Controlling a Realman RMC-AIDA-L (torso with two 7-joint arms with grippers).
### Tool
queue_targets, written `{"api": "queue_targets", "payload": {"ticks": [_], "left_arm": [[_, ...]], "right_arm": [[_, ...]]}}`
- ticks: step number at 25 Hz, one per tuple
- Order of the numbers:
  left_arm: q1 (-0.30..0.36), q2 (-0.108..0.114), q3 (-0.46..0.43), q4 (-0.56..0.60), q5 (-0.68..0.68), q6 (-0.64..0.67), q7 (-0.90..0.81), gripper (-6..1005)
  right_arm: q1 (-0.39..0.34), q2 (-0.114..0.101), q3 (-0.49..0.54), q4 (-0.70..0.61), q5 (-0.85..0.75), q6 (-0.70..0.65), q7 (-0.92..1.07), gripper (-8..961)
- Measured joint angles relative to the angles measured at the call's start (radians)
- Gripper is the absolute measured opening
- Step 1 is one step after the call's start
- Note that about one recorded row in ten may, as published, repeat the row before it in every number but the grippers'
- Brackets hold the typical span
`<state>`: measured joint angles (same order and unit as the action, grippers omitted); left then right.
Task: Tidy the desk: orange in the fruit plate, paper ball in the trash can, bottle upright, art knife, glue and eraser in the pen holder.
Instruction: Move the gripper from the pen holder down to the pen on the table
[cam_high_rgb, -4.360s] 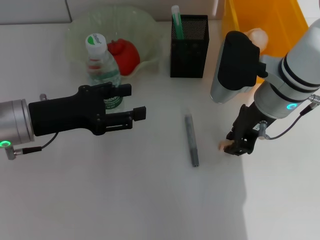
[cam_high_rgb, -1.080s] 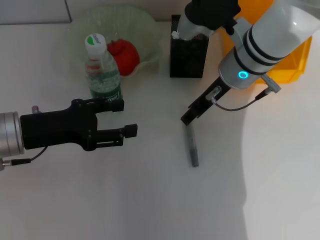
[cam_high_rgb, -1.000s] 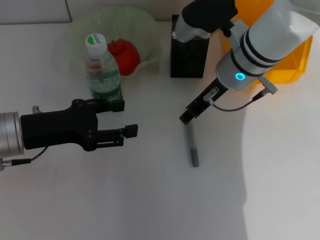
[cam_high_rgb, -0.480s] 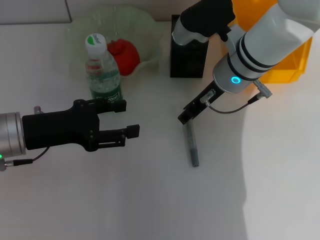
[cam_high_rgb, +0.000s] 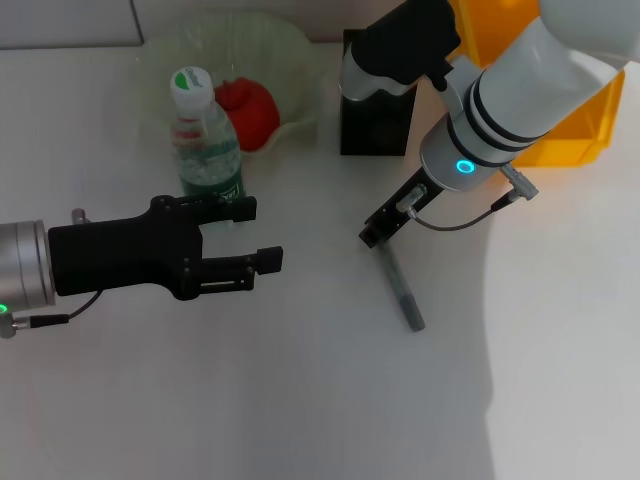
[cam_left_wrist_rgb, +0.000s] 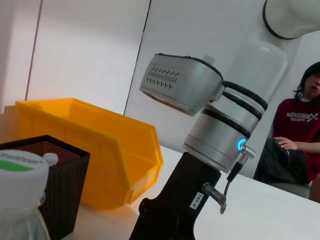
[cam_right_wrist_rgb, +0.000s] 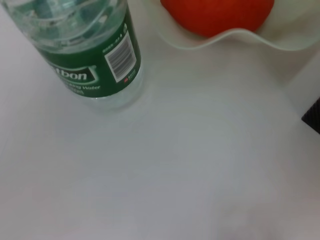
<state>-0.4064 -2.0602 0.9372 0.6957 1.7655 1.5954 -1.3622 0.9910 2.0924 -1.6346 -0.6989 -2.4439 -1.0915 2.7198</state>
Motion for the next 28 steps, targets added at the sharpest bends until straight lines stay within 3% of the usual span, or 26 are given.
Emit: {"api": "queue_targets", "payload": {"ticks": [15, 22, 25, 28], "left_arm": [[-0.001, -0.002, 0.000, 0.000, 0.000, -0.007, 0.000, 780], [-0.002, -0.002, 0.000, -0.001, 0.000, -0.005, 0.000, 780], [0.002, -0.001, 0.000, 0.002, 0.000, -0.002, 0.000, 780], [0.006, -0.001, 0.000, 0.004, 0.000, 0.000, 0.000, 780]], "right_arm": [[0.018, 0.000, -0.001, 0.019, 0.000, -0.015, 0.000, 261], [0.017, 0.000, -0.001, 0.008, 0.000, -0.039, -0.002, 130], [-0.003, -0.001, 0.004, -0.032, 0.000, -0.053, -0.003, 110], [-0.074, -0.009, 0.050, -0.172, -0.002, -0.092, -0.003, 95]]}}
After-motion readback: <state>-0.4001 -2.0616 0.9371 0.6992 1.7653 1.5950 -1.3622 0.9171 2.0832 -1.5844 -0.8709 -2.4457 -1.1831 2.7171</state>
